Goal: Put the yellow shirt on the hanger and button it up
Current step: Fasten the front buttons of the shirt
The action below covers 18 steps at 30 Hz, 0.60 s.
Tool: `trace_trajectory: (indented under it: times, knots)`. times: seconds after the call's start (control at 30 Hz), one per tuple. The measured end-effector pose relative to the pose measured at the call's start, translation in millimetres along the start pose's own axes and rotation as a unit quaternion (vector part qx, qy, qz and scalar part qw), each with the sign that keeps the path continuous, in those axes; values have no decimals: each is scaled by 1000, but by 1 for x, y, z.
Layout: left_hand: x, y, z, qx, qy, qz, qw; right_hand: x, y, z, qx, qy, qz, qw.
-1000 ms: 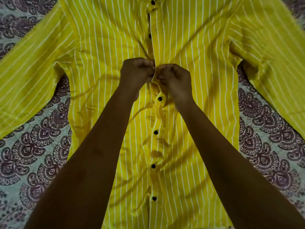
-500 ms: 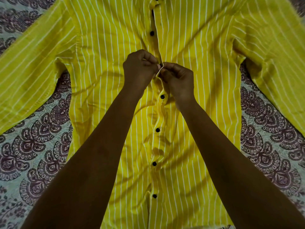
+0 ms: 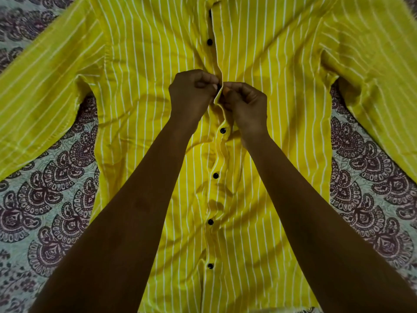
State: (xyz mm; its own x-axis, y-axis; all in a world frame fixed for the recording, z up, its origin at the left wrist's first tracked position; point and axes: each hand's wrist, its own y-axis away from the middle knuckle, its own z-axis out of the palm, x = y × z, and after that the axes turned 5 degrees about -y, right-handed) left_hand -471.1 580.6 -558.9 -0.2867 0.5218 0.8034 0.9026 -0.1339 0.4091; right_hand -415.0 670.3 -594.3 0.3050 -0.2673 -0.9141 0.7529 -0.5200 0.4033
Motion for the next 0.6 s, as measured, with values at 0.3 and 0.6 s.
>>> trace_trajectory:
  times: [0.3, 0.6]
  knots:
    - [3, 0, 0, 47, 19, -18, 999, -1, 2, 3, 5, -15, -12, 1000]
    - [1, -7, 4, 49, -116, 81, 989, 8, 7, 5, 29, 50, -93, 994]
